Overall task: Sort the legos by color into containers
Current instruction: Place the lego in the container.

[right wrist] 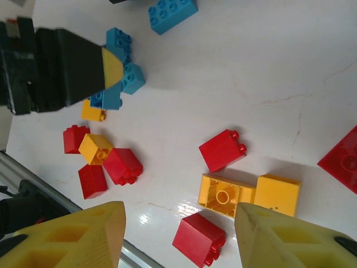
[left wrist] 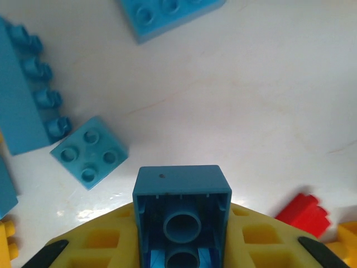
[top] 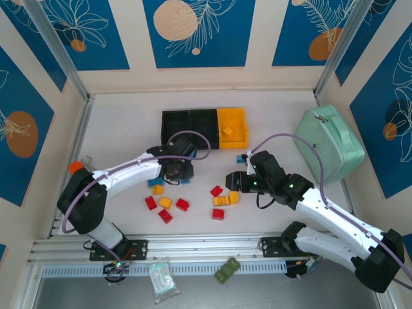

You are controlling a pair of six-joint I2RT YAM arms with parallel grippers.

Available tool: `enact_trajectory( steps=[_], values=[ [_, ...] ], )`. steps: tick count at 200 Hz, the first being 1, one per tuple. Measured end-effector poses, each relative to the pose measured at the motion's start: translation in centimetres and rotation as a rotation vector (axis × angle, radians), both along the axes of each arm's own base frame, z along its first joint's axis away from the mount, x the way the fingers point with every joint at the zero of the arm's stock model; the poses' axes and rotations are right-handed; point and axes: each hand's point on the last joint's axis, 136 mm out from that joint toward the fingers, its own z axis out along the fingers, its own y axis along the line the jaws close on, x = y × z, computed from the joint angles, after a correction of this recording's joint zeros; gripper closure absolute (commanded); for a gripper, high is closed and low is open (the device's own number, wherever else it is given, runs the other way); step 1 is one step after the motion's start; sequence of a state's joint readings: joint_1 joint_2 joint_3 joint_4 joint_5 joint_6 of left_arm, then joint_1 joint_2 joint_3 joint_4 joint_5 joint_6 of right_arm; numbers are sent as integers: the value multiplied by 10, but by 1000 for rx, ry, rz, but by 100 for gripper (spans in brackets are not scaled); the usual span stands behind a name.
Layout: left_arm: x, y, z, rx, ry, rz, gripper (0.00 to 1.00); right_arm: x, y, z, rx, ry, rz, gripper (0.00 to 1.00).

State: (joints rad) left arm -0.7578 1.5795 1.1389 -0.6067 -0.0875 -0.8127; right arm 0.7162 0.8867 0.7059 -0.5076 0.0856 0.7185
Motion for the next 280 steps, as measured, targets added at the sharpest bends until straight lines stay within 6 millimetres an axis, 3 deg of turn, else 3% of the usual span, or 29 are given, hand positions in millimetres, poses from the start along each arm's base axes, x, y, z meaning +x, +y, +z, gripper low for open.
enact_trajectory(
  steps=[43, 95, 128, 179, 237, 280],
  values=[
    [33, -30, 31, -12, -62, -56, 81, -3, -1, 9, 22, -24, 4, 46],
    [86, -59, 45, 18, -98, -114, 81, -7, -7, 18, 42, -50, -10, 46],
    [127, -65, 50, 43, -122, -119, 82, -10, -11, 17, 39, -44, -23, 46],
    [171, -66, 33, 93, -116, -122, 81, -11, -18, 13, 22, -43, -47, 46],
    [194, -66, 8, 118, -91, -115, 80, -12, -20, 8, 14, -31, -54, 46],
    [200, -65, -13, 133, -67, -110, 78, -13, -20, 6, 15, -23, -59, 46]
  ],
)
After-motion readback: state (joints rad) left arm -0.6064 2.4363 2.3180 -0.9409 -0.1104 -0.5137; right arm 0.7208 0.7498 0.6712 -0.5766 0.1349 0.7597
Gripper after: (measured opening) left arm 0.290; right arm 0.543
